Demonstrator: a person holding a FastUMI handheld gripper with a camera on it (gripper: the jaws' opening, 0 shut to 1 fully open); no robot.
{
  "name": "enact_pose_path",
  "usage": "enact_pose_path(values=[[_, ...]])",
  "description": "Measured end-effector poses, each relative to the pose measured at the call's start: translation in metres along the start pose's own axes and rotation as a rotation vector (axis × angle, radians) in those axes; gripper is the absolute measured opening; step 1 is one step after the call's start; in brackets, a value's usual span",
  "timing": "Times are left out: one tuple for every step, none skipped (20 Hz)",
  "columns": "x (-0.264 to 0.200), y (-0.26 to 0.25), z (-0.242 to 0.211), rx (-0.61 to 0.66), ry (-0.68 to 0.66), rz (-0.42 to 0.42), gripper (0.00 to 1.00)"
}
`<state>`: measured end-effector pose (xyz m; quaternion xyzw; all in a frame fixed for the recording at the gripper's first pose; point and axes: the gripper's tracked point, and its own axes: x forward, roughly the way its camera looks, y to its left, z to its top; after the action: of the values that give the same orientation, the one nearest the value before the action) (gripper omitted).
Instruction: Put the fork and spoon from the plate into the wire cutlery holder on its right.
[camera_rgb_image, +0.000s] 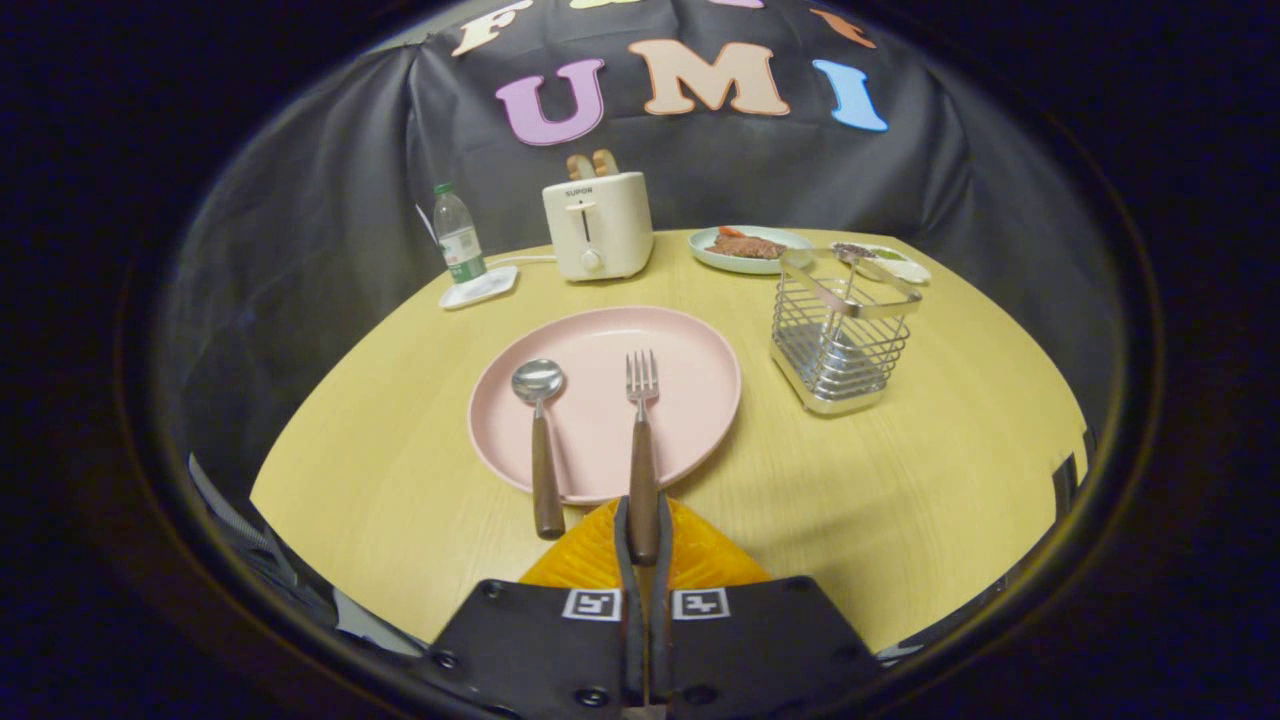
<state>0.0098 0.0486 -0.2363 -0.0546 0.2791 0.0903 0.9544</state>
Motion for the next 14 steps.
enact_pose_path(values=[[0.001,0.0,-0.002,-0.005,0.0,-0.001,0.04],[-0.001,-0.001,0.0,-0.012,-0.004,-0.005,0.04],[-0.004,-0.002,0.002,-0.015,-0.01,-0.006,0.03],[-0.006,-0.001,0.004,-0.019,-0.014,-0.003,0.03],[-0.008,0.0,0.006,-0.023,-0.02,0.0,0.03],[-0.011,0.0,0.01,-0.028,-0.028,0.0,0.03],[-0.012,0.001,0.013,-0.031,-0.03,0.006,0.03],[-0.015,0.002,0.016,-0.031,-0.034,0.006,0.03],[-0.019,0.002,0.02,-0.029,-0.039,0.009,0.03],[-0.023,0.002,0.024,-0.025,-0.041,0.014,0.03],[-0.026,0.001,0.028,-0.019,-0.045,0.018,0.03],[-0.031,0.0,0.033,-0.014,-0.049,0.023,0.03],[-0.035,-0.003,0.04,-0.012,-0.054,0.022,0.03],[-0.041,-0.007,0.047,-0.009,-0.057,0.02,0.03]])
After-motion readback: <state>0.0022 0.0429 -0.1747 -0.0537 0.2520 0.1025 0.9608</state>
